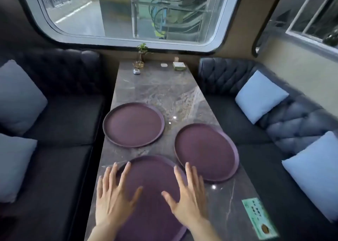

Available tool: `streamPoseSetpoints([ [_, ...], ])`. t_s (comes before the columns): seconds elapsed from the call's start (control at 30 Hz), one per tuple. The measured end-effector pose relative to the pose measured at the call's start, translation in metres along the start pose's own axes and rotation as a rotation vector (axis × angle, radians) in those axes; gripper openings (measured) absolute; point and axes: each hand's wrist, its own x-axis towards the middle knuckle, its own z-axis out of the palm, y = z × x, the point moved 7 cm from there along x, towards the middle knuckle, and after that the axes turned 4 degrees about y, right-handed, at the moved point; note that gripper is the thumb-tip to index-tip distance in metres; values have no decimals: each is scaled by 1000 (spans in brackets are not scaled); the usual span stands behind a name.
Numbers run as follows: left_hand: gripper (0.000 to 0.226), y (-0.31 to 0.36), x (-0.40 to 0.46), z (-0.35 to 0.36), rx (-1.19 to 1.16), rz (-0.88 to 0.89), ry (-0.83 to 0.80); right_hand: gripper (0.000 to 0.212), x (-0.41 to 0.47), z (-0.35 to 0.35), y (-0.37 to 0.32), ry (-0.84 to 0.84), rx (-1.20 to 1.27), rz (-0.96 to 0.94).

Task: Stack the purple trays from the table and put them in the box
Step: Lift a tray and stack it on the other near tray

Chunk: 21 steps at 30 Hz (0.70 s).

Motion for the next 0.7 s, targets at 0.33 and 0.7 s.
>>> streamPoseSetpoints([
  [0.33,121,-27,-39,108,50,62,-388,93,-36,105,32,-295,-24,-49],
  [0.7,131,1,-40,148,145,117,-457,91,-38,112,79,-350,-158,30],
])
